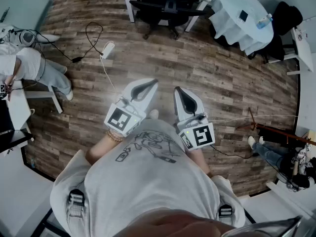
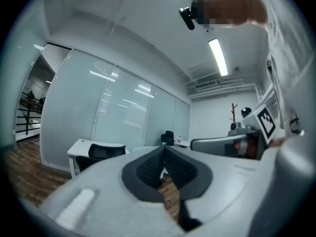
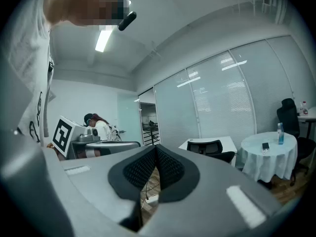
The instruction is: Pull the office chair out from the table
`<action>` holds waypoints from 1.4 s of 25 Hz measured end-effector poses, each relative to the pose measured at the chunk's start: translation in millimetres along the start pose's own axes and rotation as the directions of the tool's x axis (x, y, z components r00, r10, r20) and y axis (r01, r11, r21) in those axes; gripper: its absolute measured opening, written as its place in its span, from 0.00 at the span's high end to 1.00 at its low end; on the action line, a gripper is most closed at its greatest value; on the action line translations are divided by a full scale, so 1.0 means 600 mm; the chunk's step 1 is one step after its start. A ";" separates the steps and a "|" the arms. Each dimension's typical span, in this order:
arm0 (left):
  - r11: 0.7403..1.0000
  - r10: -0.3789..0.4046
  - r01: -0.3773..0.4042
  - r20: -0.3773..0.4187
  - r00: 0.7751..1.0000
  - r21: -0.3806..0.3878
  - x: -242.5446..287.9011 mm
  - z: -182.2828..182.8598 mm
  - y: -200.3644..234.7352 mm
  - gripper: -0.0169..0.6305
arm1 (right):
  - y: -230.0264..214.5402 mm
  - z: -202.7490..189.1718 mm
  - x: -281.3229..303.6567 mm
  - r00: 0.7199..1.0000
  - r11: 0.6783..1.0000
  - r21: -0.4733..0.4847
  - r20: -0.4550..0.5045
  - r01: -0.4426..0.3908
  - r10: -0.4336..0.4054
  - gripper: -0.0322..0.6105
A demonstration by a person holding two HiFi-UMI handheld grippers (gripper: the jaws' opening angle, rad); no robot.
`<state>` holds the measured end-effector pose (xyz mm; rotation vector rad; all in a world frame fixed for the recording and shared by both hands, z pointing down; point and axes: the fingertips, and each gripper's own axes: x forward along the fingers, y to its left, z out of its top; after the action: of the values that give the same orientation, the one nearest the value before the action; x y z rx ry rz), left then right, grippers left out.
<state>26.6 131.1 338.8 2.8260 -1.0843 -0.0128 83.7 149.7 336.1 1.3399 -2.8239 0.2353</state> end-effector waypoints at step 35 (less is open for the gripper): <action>0.999 0.032 -0.031 -0.044 0.999 0.012 0.054 -0.040 0.027 0.97 | -0.059 -0.021 0.024 1.000 0.999 0.015 -0.002 -0.028 0.028 0.94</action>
<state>40.7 100.0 365.2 2.8045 -1.1228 0.0591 101.1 118.5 354.0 1.3025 -2.8466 0.2588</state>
